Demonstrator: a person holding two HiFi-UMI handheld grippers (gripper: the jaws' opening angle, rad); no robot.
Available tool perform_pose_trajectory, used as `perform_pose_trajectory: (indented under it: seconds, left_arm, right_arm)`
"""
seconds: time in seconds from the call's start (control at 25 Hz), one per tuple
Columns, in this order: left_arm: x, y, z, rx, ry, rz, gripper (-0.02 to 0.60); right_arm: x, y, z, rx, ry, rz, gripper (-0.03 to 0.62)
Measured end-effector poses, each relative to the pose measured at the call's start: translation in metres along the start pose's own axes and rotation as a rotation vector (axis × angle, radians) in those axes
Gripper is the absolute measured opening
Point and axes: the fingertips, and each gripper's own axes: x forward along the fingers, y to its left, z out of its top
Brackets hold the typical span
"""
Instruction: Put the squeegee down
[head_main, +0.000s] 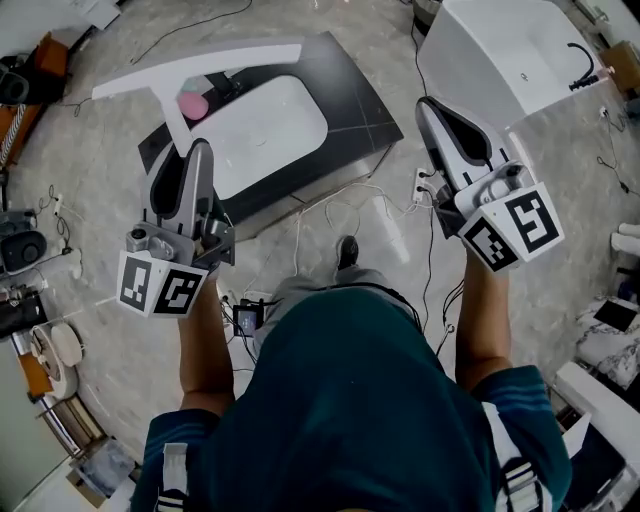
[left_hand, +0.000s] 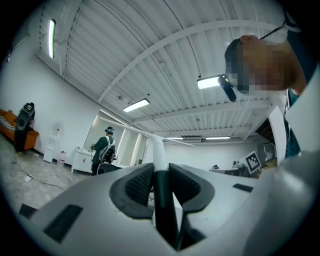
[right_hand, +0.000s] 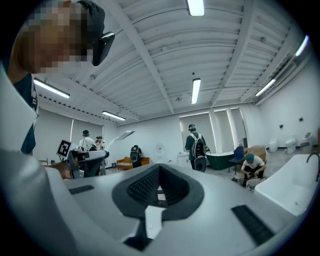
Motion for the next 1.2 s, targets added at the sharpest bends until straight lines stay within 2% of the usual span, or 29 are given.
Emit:
perform_pose_trajectory:
  seconds: [0.28,0.44,0.84,1.2]
  left_arm:
    - [0.034,-0.006,-0.019,0.039,0.094,0.006,0.097]
    - [0.059,-0.005,-0.037,0.030,0.125,-0.006,0.097]
    - [0.117,0.018,-0.098,-0.079,0.181,-0.022,0.098]
    - [0.160,0.052,-0.160,-0.189,0.223,0.028,0.097]
  right_arm:
    - [-0.009,-0.038,-0.020,0.077,-0.026,-0.038,0.003]
    - [-0.018,-0.054,-0.038,0.113,-0.010,-0.079,0.003]
    - [-0.019,-0.082,-0.073,0.155,0.078,-0.167,0.003]
    - [0.001,-0.090,-0.106,0.191,0.154,-0.170,0.003]
